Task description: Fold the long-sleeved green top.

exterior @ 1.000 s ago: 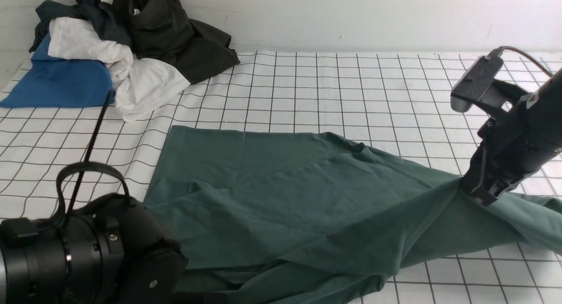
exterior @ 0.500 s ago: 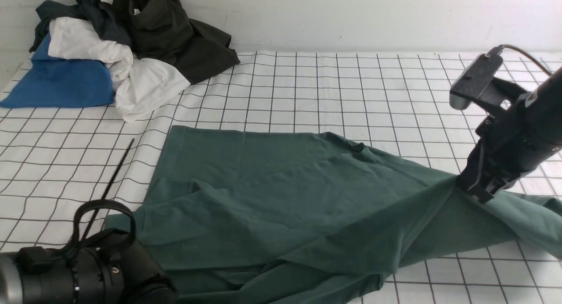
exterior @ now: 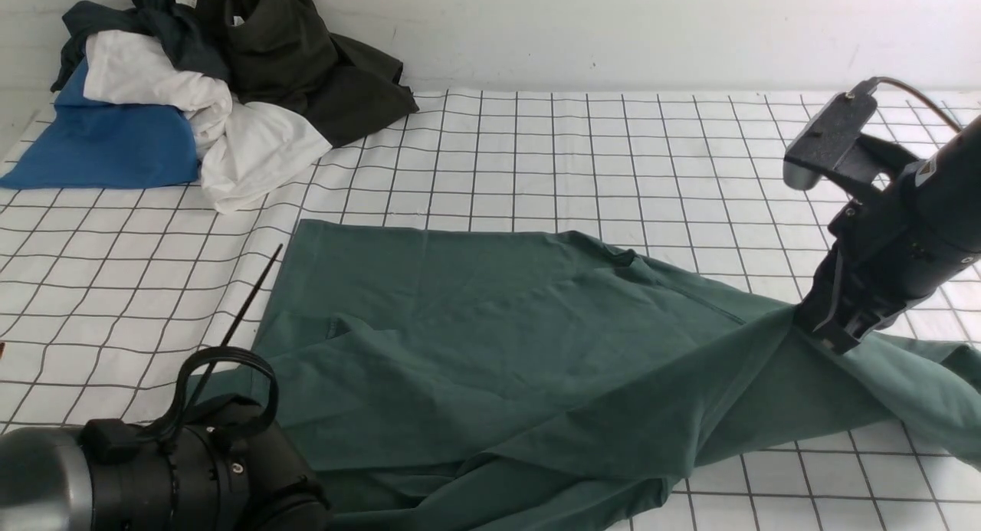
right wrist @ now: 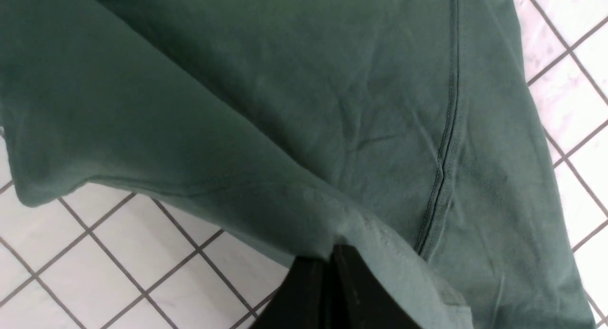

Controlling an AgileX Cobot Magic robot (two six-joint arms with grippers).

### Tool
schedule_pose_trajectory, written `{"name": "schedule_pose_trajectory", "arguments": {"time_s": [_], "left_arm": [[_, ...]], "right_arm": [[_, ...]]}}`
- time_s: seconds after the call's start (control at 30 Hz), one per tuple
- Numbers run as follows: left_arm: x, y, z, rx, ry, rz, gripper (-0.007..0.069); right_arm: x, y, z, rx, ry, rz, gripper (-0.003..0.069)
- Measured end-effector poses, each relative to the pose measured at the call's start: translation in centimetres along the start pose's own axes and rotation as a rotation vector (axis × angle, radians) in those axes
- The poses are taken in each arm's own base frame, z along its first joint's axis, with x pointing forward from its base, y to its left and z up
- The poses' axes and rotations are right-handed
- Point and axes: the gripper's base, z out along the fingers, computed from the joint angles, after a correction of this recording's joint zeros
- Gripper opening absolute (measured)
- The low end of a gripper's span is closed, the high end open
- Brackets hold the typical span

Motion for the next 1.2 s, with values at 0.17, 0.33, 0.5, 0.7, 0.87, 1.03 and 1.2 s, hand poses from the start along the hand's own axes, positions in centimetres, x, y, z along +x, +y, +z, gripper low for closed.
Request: {"name": "schedule_pose_trajectory", "arguments": {"time_s": [0.17, 0.33, 0.5, 0.7, 0.87, 1.03, 1.2], "left_arm": [[-0.1, 0.3, -0.2, -0.021, 0.01, -0.064, 0.0013], [-0.7, 1.1, -2.2, -0.081, 0.004, -0.09, 0.0003], [-0.6, 3.6, -7.9, -0.169, -0.156, -0.175, 0.0015], [0.4, 9.8, -14.0, -0.264, -0.32, -0.273, 0.0016], [0.2, 14.7, -16.5, -0.3, -0.38, -0.352, 0.0016], [-1.3, 20.2, -17.9, -0.323, -0.402, -0.402, 0.0016], [-3.2, 24.4, -17.3, -0.319, -0.418, -0.44, 0.0016]], "right_arm": [[0.0, 0.0, 0.0, 0.0, 0.0, 0.0, -0.0001], [0.0, 0.0, 0.0, -0.001, 0.001, 0.0, -0.0001], [0.2, 0.0, -0.8, 0.03, 0.001, -0.019, -0.0001], [0.4, -0.1, -1.4, 0.066, 0.013, -0.044, -0.0001], [0.2, -0.8, -1.2, 0.1, 0.039, -0.07, -0.0001], [-1.9, -3.1, -0.6, 0.132, 0.033, -0.061, -0.0001], [-3.4, -6.7, 1.2, 0.119, 0.063, -0.011, -0.0001]]}}
